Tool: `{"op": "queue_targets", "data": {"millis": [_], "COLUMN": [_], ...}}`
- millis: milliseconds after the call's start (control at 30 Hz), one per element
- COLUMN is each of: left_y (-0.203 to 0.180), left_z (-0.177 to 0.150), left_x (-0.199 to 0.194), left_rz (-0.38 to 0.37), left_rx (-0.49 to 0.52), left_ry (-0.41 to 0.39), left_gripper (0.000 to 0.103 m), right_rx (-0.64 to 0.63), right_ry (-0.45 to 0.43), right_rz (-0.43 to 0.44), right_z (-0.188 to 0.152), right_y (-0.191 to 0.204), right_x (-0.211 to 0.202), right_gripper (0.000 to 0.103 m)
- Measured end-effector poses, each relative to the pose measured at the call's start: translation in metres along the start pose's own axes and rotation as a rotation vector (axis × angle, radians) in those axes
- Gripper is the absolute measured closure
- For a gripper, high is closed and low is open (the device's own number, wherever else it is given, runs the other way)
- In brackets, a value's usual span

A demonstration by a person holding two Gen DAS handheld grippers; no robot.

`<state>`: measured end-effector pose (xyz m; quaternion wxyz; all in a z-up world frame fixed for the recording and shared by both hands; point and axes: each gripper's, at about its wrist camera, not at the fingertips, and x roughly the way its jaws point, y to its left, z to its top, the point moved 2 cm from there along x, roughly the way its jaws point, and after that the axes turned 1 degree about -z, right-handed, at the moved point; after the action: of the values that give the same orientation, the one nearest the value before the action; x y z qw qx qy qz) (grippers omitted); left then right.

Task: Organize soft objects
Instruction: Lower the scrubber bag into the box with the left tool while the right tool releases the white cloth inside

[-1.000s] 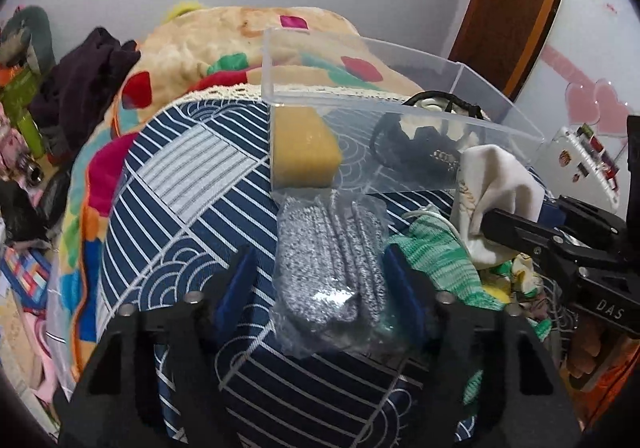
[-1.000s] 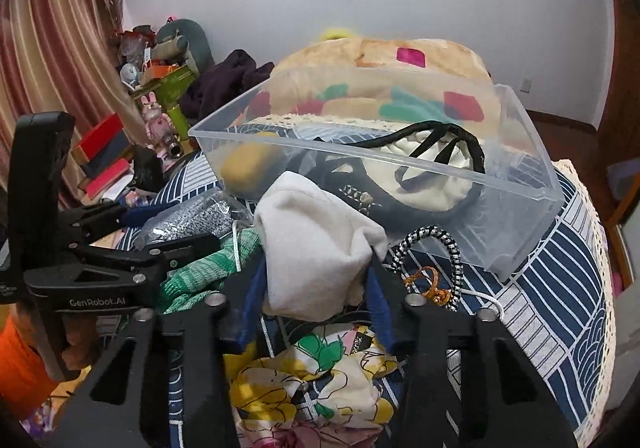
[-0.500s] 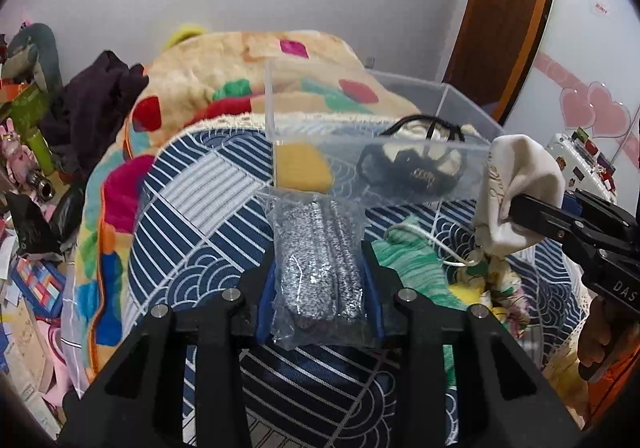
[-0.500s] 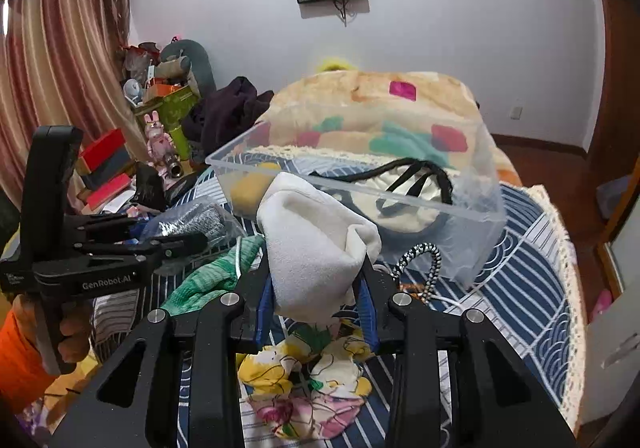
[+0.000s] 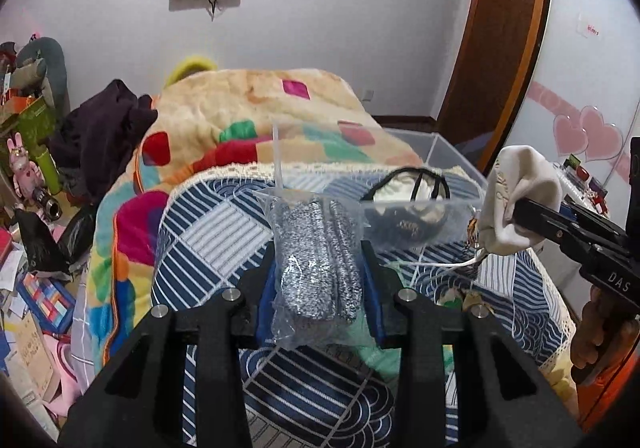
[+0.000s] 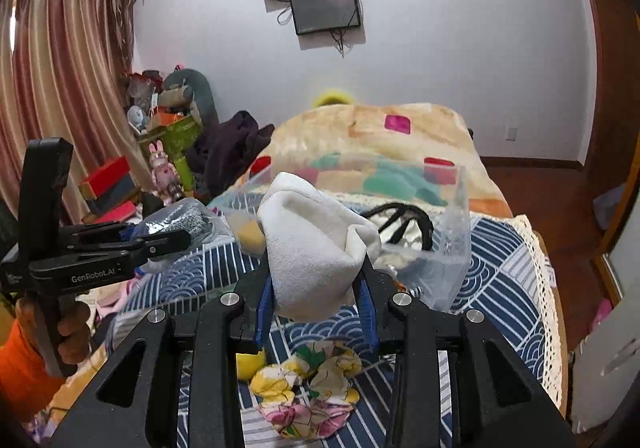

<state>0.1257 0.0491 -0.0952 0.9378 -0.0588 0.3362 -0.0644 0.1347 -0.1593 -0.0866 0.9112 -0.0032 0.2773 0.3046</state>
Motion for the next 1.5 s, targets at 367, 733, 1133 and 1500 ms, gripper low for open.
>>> {"op": "queue_targets", "data": {"millis": [367, 733, 1133, 1500], "left_y": [-0.002, -0.010, -0.025, -0.038], "left_z": [0.031, 0.062, 0.061, 0.054], "left_x": [0.003, 0.030, 0.101, 0.141], "left_rz": [-0.019, -0.011, -0.080, -0.049], "left_rx": [-0.031, -0.018, -0.013, 0.015], "left_ry": [-0.063, -0.067, 0.100, 0.194], "left_gripper": [0.066, 0.066, 0.066, 0.066], "right_rx": [0.045, 0.006, 0.005, 0.016], "right_ry": [-0.058, -0.132, 0.015, 0.158], "right_rz": [0.001, -0.041, -0.114, -0.121], "right_z": [0.022, 0.056, 0.041, 0.021], "right_y": [-0.008, -0.012, -0.029, -0.049], "right_x": [0.002, 0.003, 0.051, 0.070], "right_gripper": [0.071, 0.071, 0.071, 0.069]}}
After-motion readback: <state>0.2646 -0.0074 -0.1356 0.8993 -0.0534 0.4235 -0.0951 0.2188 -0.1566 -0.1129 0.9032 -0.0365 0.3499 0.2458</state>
